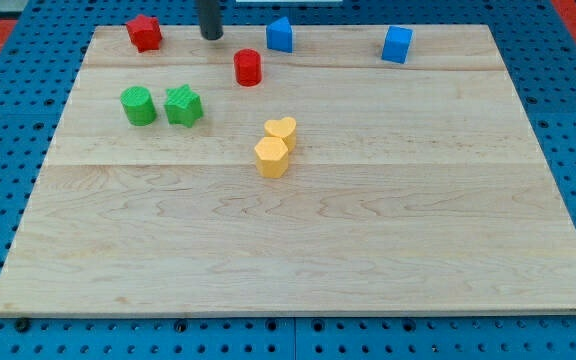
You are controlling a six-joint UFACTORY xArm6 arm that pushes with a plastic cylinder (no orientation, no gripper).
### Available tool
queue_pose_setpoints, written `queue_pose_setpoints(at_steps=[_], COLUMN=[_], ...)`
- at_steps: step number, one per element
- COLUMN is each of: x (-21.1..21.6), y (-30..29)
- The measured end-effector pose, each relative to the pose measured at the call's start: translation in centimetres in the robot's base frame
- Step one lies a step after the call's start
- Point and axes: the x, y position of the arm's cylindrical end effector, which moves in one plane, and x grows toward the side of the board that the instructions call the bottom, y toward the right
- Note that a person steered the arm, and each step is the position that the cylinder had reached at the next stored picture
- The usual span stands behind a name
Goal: Move the blue triangle to the left side of the blue cube
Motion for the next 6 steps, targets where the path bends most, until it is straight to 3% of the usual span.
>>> queue_pose_setpoints(at_steps=[2, 3, 4, 6], x=[2.2, 2.5, 1.3, 6.3], y=[16.9, 16.7, 10.0, 14.2])
